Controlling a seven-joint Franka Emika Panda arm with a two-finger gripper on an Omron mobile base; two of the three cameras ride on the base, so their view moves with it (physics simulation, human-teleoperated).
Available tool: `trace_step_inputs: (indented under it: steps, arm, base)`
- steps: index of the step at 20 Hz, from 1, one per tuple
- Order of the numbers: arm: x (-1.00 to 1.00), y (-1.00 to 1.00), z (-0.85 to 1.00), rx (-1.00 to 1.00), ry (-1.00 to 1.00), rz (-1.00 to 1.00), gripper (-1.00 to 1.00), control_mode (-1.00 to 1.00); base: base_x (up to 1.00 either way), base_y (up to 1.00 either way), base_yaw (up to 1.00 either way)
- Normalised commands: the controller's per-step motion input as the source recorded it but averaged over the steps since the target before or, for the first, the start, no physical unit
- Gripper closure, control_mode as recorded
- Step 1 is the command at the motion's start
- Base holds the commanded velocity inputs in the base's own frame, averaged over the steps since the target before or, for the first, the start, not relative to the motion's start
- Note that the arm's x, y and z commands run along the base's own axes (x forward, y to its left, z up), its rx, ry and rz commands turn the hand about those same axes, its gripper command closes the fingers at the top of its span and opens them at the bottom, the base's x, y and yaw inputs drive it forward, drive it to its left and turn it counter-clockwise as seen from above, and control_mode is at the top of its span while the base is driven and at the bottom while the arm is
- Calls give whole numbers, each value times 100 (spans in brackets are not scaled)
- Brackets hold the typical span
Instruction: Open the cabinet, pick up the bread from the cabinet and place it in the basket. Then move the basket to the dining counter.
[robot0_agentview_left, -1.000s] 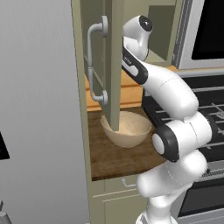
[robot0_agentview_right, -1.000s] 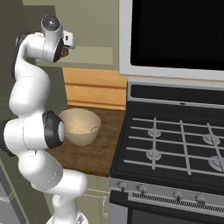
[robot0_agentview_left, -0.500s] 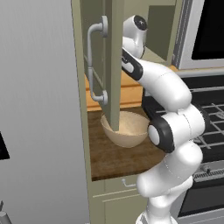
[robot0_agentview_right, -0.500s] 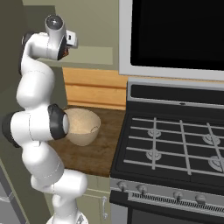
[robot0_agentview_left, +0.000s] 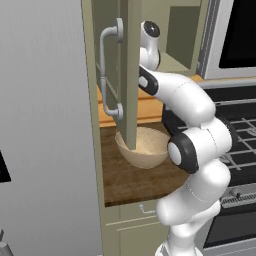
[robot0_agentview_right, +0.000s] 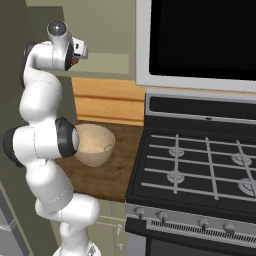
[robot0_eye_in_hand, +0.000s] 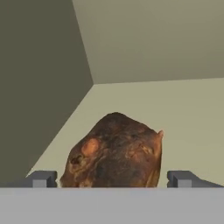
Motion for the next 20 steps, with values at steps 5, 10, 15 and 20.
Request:
trace_step_inputs:
  steps: [5,10,15,20]
  arm:
    - [30,12,-19,-1,0,-6,-100,-100]
    - [12,-2,-12,0,5,-4,100,-100]
    - [-1,-36,-8,0,7,-3,100,-100]
    - [-15,-94,0,0,1,-1,100,-100]
  base:
    - [0,0,0]
    - [0,0,0]
    - [0,0,0]
    - [0,0,0]
